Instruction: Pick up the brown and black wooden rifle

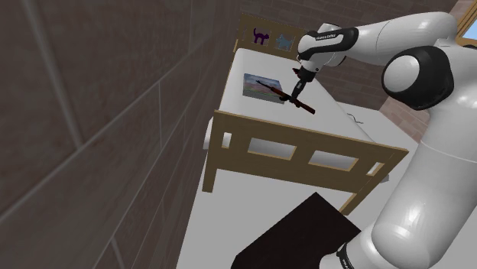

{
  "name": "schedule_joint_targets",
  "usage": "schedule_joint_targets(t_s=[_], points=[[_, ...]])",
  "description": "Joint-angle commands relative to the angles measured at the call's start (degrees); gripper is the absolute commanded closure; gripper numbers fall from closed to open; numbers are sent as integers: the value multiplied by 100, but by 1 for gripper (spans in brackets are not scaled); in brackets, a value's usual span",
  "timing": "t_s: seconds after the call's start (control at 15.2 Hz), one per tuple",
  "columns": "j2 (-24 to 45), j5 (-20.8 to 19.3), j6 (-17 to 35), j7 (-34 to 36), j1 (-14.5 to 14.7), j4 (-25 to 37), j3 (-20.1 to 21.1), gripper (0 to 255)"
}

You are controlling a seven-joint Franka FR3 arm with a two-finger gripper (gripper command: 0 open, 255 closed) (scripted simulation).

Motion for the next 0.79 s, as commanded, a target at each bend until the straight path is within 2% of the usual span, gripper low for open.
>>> schedule_joint_targets(t_s=[0.0,0.33,0.73], points=[[1,-1,1,0,0,-3,-1,255],[-8,-4,5,-2,-1,-15,-2,255],[-60,-47,-436,44,-12,381,-21,255]])
